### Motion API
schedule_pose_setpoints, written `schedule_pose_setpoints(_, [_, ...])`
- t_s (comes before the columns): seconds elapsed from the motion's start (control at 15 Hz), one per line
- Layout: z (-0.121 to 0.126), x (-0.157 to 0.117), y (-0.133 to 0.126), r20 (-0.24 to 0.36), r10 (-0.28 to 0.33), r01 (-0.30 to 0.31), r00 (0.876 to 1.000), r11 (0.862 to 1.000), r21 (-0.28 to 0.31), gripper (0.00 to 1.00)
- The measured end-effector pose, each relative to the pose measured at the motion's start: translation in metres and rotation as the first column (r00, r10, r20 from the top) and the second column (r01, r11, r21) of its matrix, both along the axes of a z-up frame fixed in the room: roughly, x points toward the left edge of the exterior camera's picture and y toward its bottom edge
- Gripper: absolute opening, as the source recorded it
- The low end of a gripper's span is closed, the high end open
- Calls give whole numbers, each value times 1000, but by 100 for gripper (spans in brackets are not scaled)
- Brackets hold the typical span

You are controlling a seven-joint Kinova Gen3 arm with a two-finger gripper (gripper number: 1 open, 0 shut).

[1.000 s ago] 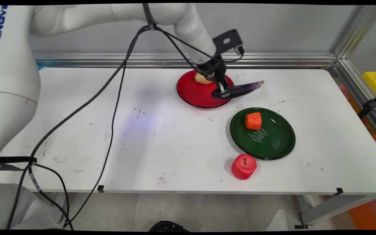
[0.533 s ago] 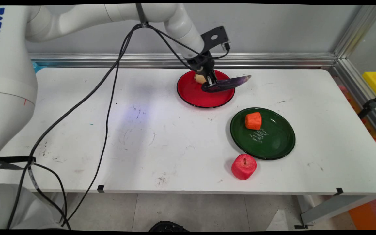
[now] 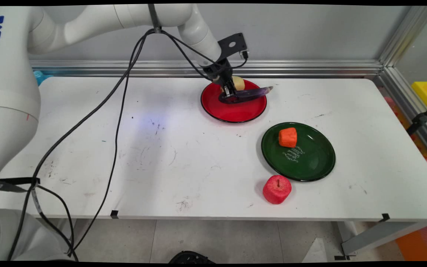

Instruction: Place the picked object on the red plate

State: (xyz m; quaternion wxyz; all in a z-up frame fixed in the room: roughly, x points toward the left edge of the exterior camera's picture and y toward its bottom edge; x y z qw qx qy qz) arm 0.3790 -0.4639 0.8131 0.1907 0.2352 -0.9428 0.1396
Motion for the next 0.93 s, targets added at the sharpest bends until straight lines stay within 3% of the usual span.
schedule_pose_setpoints(0.47, [-8, 16, -4, 18, -4, 4, 1000, 1000, 13, 0])
schedule_pose_setpoints(0.53, [-9, 17, -4, 18, -5, 4, 1000, 1000, 16, 100])
schedule_pose_setpoints(0.93, [-12, 21, -6, 17, -5, 4, 1000, 1000, 24, 100])
